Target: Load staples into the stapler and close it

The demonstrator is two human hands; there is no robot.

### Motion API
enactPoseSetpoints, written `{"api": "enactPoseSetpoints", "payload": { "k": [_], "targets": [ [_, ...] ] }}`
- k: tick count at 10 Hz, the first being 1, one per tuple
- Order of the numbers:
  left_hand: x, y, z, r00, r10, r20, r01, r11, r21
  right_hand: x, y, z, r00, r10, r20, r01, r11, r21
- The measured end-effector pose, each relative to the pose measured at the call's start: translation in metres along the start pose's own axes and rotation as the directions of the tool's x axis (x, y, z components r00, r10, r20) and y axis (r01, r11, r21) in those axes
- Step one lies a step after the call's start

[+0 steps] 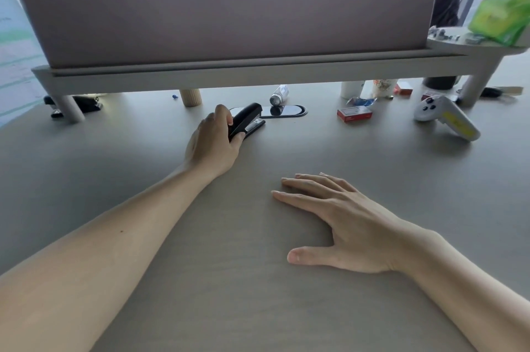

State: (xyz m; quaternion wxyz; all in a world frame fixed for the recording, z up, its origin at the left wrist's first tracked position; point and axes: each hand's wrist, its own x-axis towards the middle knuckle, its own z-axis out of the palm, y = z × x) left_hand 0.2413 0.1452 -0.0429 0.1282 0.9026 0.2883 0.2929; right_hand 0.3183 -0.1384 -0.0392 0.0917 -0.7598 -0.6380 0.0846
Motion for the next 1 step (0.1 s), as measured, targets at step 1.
{"api": "enactPoseSetpoints", "payload": {
  "k": [1],
  "targets": [
    [-0.0115,0.0002,-0.0230,0.997,0.076,-0.002,-0.076,0.997,-0.035,-0.0020,-0.0041,-0.0023,1.000,-0.008,0.017,0.009,0.999,-0.031]
  ]
}}
